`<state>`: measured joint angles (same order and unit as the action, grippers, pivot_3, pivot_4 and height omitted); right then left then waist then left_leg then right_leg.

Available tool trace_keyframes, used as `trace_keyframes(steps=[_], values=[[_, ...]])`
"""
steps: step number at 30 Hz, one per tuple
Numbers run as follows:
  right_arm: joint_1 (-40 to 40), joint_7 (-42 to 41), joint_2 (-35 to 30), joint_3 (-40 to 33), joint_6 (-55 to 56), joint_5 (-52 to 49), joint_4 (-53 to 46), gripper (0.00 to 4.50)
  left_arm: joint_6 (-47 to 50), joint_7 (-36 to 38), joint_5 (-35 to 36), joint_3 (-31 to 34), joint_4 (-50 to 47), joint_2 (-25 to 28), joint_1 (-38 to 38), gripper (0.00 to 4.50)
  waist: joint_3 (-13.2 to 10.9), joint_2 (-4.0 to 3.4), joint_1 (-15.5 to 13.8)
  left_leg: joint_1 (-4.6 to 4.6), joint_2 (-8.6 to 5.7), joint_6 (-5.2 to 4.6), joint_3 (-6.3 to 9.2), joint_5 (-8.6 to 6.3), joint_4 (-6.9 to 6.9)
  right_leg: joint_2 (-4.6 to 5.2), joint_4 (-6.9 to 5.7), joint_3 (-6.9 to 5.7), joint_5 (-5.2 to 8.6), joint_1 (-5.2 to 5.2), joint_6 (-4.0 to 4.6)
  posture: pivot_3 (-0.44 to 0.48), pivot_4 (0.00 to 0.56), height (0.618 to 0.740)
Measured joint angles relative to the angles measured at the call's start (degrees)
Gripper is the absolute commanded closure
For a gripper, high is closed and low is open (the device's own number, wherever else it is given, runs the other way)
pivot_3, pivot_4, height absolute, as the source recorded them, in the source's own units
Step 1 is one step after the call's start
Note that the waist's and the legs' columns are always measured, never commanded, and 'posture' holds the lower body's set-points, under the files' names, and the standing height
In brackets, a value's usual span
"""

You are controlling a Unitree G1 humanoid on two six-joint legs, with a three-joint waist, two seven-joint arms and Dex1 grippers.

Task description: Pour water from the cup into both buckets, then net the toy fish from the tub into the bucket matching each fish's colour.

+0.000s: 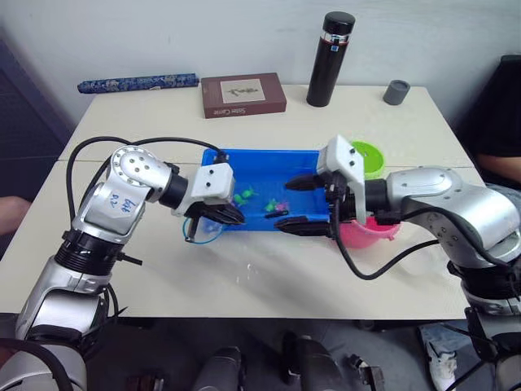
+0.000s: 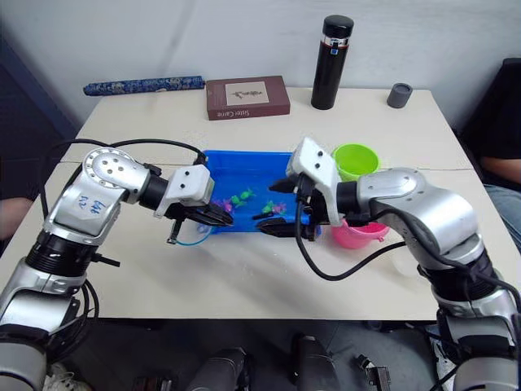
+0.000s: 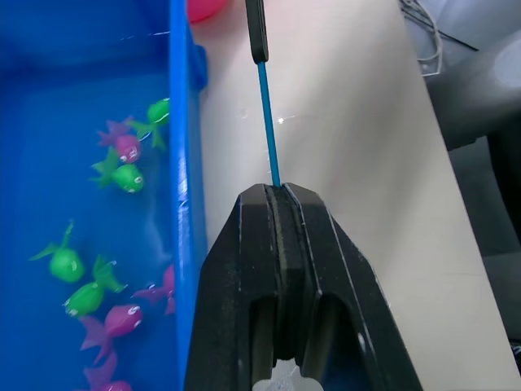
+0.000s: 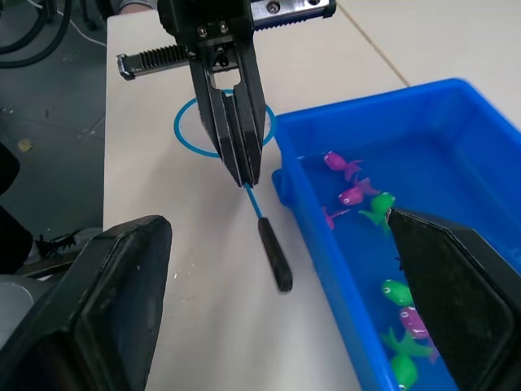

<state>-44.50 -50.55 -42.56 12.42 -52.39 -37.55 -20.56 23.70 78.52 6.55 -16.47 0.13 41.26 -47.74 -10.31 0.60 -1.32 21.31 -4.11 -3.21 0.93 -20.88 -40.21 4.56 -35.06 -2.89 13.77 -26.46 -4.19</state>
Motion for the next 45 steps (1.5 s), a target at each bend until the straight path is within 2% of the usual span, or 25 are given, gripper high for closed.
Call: trace_keyframes(steps=[1, 14, 17, 19, 20, 21, 22, 29, 33, 36, 39, 42, 45], values=[[0.0, -0.1, 0.1, 0.7, -0.1, 0.4, 0.0, 1.33, 0.0, 0.1, 0.0, -0.1, -0.1, -0.1, 0.0, 4.5, 0.0, 0.0, 0.0, 0.0, 0.0, 0.0, 0.0, 0.0, 0.0, 0.0, 0.0, 0.0, 0.0, 0.0, 0.0, 0.0, 0.15, 0.74], [0.5, -1.9, 1.1, 3.1, 1.0, 4.7, -0.2, 1.33, 1.4, 1.0, 1.2, -0.3, -2.2, -0.9, -1.4, 4.5, 0.0, 0.0, 0.0, 0.0, 0.0, 0.0, 0.02, 0.0, -0.05, -0.01, -0.02, -0.02, 0.0, 0.01, 0.0, 0.0, 0.15, 0.74], [0.6, -2.4, 1.2, 3.2, 1.2, 5.1, -0.2, 2.04, 1.8, 1.0, 1.3, -0.3, -2.2, -0.9, -1.7, 4.5, 0.0, 0.0, 0.0, 0.0, 0.0, 0.0, 0.01, 0.0, -0.05, -0.01, -0.03, -0.02, 0.0, 0.01, 0.0, 0.0, 0.15, 0.74], [0.7, -2.8, 1.5, 3.3, 1.3, 5.6, -0.1, 2.97, 1.9, 1.0, 1.3, -0.3, -2.2, -0.9, -2.2, 4.5, 0.0, 0.0, 0.0, 0.0, -0.01, 0.0, 0.01, 0.0, -0.05, -0.01, -0.03, -0.02, 0.0, 0.01, 0.0, 0.0, 0.15, 0.74], [0.7, -3.0, 1.5, 3.3, 1.3, 5.8, -0.1, 3.27, 1.9, 0.9, 1.4, -0.3, -2.2, -0.9, -2.5, 4.5, 0.0, 0.0, 0.0, 0.0, -0.01, 0.0, 0.01, 0.0, -0.05, -0.01, -0.03, -0.02, 0.0, 0.01, 0.0, 0.0, 0.15, 0.74], [0.7, -3.1, 1.6, 3.3, 1.6, 6.1, -0.1, 3.94, 1.9, 0.8, 1.4, -0.3, -2.2, -1.0, -2.6, 4.5, 0.0, 0.0, 0.0, 0.0, -0.01, 0.0, 0.01, 0.0, -0.05, -0.01, -0.03, -0.02, 0.0, 0.01, 0.0, 0.0, 0.15, 0.74], [0.8, -3.3, 1.6, 3.3, 2.0, 6.2, -0.1, 4.34, 1.9, 0.7, 1.4, -0.3, -2.3, -1.0, -2.6, 4.5, 0.0, 0.0, 0.0, 0.0, -0.01, 0.0, 0.02, 0.0, -0.06, -0.01, -0.03, -0.02, 0.0, 0.01, 0.0, 0.0, 0.15, 0.74], [0.9, -3.9, 1.8, 3.3, 2.4, 6.7, -0.1, 4.43, 2.0, 0.3, 1.4, -0.3, -2.1, -1.1, -2.6, 4.5, 0.0, 0.0, 0.0, 0.0, -0.01, 0.0, 0.01, 0.0, -0.07, -0.01, -0.03, -0.03, 0.0, 0.01, 0.0, 0.0, 0.15, 0.74], [1.6, -3.1, 1.9, 2.5, 2.0, 6.6, -1.1, 4.5, 7.4, -1.0, 4.8, 1.5, -0.8, -3.4, -3.1, 3.02, 0.0, 0.0, -0.1, 0.01, -0.01, 0.0, 0.03, 0.0, -0.1, 0.0, -0.05, -0.03, 0.0, 0.02, 0.0, 0.0, 0.15, 0.74], [3.1, -1.4, 1.5, 0.0, 0.8, 6.1, -3.7, 4.5, 12.6, -2.1, 9.2, 6.1, 0.8, -3.5, -3.3, 1.66, 0.0, 0.0, 0.0, 0.01, -0.01, 0.0, 0.04, 0.0, -0.1, -0.01, -0.07, -0.04, 0.0, 0.0, 0.0, 0.0, 0.15, 0.74], [5.4, 0.9, -2.2, -5.3, -0.4, 6.1, -6.1, 4.5, 17.2, -3.1, 14.0, 12.5, 1.0, -1.2, -2.1, 0.1, 0.0, -0.01, 0.1, 0.0, 0.0, 0.01, 0.03, 0.0, -0.09, -0.01, -0.07, -0.02, 0.0, -0.01, 0.0, 0.0, 0.15, 0.74], [7.1, 2.1, -5.4, -9.0, -0.2, 6.8, -6.9, 4.5, 18.5, -4.3, 16.4, 16.6, 0.1, 0.4, 1.5, 0.1, 0.0, -0.08, 0.1, -0.03, 0.0, 0.02, 0.03, 0.0, -0.08, 0.0, -0.09, -0.02, 0.0, 0.01, 0.0, 0.0, 0.15, 0.74], [10.4, 3.3, -11.7, -11.6, 3.5, 11.9, -6.8, 4.5, 18.2, -8.6, 17.0, 20.6, -0.8, 1.9, 9.3, 0.1, 0.0, -0.08, 0.0, -0.04, -0.01, 0.02, 0.02, 0.0, -0.08, 0.0, -0.05, 0.0, 0.0, 0.03, 0.0, 0.0, 0.15, 0.74]])
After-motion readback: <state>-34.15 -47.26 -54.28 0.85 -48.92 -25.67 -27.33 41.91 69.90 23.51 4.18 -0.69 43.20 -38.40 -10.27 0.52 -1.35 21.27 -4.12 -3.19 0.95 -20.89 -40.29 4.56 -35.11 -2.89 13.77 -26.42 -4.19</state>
